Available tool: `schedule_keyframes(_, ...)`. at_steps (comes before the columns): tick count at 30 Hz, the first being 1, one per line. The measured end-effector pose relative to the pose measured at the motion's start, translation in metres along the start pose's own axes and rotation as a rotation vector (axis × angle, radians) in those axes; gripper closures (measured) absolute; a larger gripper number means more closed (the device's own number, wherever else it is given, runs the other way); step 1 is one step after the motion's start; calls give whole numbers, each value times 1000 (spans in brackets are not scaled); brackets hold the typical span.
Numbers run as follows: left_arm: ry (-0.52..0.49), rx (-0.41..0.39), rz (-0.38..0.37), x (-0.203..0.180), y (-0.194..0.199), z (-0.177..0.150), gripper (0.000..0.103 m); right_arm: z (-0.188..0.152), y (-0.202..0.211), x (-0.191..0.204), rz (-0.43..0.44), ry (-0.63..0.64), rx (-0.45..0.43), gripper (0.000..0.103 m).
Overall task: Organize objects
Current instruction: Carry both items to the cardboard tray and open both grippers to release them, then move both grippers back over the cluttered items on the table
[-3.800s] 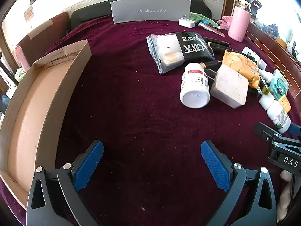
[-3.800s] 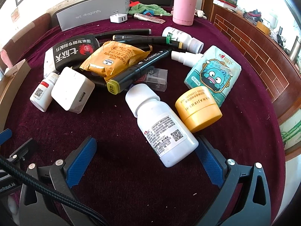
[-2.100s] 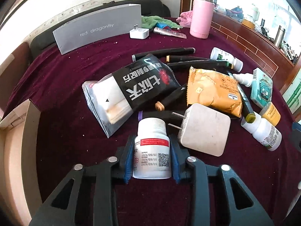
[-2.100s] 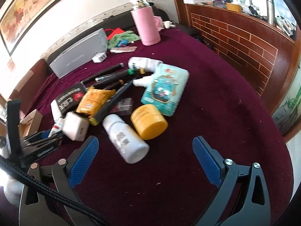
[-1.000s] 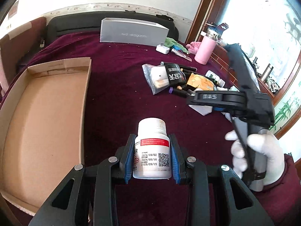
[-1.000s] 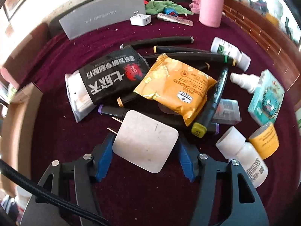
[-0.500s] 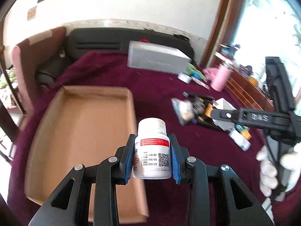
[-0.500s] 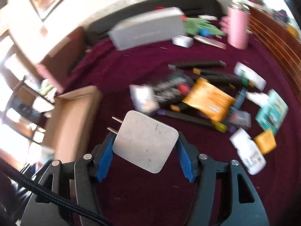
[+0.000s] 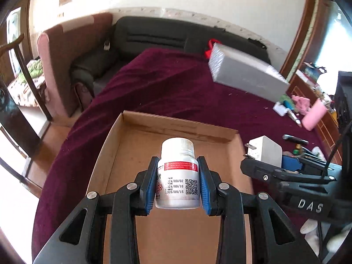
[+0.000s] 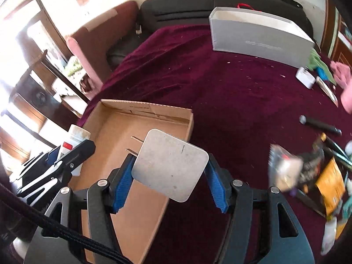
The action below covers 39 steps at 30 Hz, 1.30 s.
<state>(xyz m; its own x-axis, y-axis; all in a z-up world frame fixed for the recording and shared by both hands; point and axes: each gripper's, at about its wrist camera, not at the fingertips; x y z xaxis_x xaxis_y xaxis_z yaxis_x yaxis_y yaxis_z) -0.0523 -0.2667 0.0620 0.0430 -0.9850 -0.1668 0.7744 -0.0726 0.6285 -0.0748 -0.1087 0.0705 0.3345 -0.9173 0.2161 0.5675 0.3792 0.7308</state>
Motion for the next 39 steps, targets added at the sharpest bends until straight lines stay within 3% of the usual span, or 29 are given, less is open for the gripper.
schedule_keyframes(7, 44, 43, 15, 16, -35, -4, 74, -2, -39, 9, -47, 54, 27, 41)
schedule_keyframes(13, 8, 10, 96, 12, -36, -8, 73, -3, -38, 15, -80, 114, -17, 40)
schedule_keyframes(24, -13, -102, 167, 5, -5, 2, 62, 3, -18, 21, -102, 173, -151, 40)
schedule_keyframes(35, -50, -213, 190, -18, 53, 4, 62, -3, 34, 4, -65, 101, -232, 40)
schedule_keyframes(39, -54, -254, 191, -30, 77, 2, 53, -12, 59, -5, -51, 65, -257, 40)
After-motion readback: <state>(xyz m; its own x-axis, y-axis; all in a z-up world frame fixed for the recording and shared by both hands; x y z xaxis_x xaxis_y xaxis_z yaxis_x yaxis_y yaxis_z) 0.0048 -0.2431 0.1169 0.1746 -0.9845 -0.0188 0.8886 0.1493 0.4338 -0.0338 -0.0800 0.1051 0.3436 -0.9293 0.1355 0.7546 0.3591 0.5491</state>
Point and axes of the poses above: each gripper's, at about its wrist camera, not at the fingertips, and y roughly against the way its jaws point, x to its left, z to its top, and after that the axes turned 10 degrees about -x, right-handed
